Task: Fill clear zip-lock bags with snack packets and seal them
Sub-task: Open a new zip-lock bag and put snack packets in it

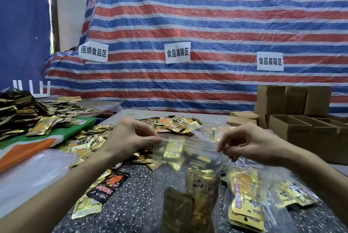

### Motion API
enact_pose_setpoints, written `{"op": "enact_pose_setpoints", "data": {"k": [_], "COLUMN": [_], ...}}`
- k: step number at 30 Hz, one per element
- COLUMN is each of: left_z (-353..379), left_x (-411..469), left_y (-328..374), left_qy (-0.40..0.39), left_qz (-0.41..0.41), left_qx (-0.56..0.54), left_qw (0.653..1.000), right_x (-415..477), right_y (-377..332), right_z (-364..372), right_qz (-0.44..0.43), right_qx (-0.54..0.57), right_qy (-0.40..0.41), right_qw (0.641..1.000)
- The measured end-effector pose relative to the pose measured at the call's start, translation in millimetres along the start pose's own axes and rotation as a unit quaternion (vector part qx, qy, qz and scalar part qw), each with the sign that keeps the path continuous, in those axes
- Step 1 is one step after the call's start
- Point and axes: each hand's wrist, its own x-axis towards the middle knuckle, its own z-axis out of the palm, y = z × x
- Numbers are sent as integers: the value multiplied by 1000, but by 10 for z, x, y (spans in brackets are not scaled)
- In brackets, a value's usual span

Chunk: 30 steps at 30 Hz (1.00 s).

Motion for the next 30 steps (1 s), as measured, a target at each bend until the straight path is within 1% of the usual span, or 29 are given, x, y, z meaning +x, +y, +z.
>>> {"op": "enact_pose_setpoints", "data": {"k": [6, 10, 14, 19, 22, 24, 27, 30], "left_z": [50, 79, 95, 97, 142, 171, 155, 90], "left_x": [15, -2, -26, -55, -67, -69, -74, -95], "left_y": [-52, -60, -39, 23, 64, 74, 78, 84], "left_qy": [10, 5, 7, 10, 10, 8, -2, -7], "left_qz": [-8, 8, 13, 34, 65, 91, 118, 109], "left_qx": [-3, 4, -20, -24, -9, 12, 23, 11], "left_qw": [1000, 1000, 1000, 999, 998, 996, 993, 994], "right_x": [-16, -27, -11, 46, 225, 387, 586, 662], "right_y": [30, 75, 94, -67, -268, -406, -566, -611], "right_z": [5, 40, 95, 122, 265, 385, 540, 607], "right_qz": [-1, 2, -4, -8, -60, -95, -132, -138], "right_qx": [48, 84, 41, -29, -77, -100, -107, -62], "right_qy": [36, 53, 61, 40, 15, 15, 22, 31], "right_qw": [998, 995, 997, 999, 995, 990, 985, 988]}}
